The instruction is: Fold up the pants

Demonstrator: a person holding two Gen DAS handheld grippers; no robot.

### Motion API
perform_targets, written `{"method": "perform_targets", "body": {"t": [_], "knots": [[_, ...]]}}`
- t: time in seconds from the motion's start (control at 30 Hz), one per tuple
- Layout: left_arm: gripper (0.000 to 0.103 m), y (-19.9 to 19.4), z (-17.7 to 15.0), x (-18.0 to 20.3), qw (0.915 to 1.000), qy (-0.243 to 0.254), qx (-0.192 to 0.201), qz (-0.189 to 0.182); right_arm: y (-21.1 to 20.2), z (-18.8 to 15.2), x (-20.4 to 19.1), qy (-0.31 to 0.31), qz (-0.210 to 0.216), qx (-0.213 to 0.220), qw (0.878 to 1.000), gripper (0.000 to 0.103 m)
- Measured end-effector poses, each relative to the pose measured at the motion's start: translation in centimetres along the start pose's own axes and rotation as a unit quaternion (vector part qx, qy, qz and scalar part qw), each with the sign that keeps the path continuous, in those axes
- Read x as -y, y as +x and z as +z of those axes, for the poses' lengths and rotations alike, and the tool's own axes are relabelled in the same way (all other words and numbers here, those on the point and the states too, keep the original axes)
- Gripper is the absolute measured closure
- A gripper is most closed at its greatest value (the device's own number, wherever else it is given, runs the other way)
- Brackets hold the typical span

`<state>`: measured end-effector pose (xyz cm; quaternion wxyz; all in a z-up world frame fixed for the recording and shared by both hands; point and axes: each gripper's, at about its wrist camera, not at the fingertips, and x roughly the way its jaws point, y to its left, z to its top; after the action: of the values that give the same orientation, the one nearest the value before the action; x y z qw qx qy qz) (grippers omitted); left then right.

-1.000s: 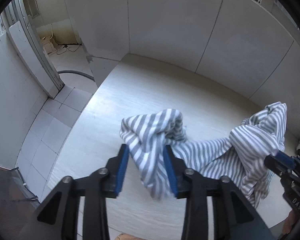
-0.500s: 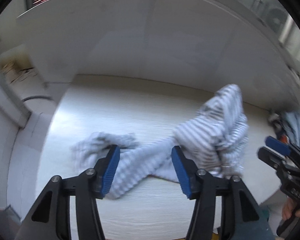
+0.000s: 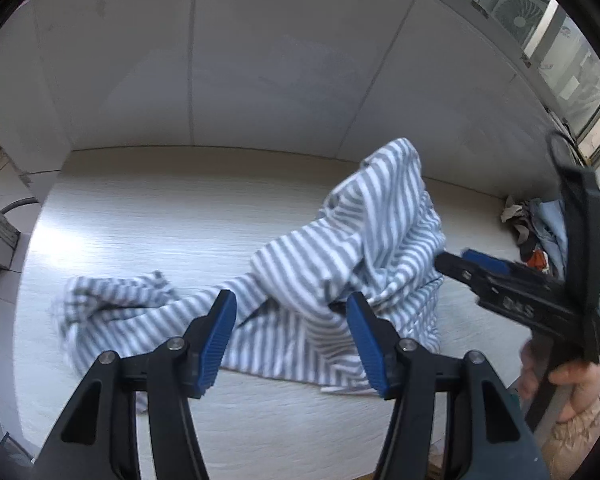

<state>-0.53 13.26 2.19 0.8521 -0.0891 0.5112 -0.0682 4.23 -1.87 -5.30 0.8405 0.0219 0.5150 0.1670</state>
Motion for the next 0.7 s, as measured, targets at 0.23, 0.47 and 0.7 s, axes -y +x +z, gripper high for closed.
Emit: {"method": "perform_targets", "body": {"t": [0.23,0.47,0.7], "knots": [[0.043,2.1,-1.0,0.2,0.9996,-0.003,-0.022,0.015,3.5,1.5,0.1,-0.018,0.026,-0.028,0.999,0.046],[0.043,2.6,-2.0,-1.1,0.9985,-0.034,-0.031,0.03,1.7,1.6,0.0,-0.047,0.067,-0.007,0.997,0.091],[0.043,2.5,-2.4,-2.5,0.9973,-0.047,-0.03,0.048,-6.0,1.0,2.3,-0.026,0.072,0.067,0.995,0.093]]}}
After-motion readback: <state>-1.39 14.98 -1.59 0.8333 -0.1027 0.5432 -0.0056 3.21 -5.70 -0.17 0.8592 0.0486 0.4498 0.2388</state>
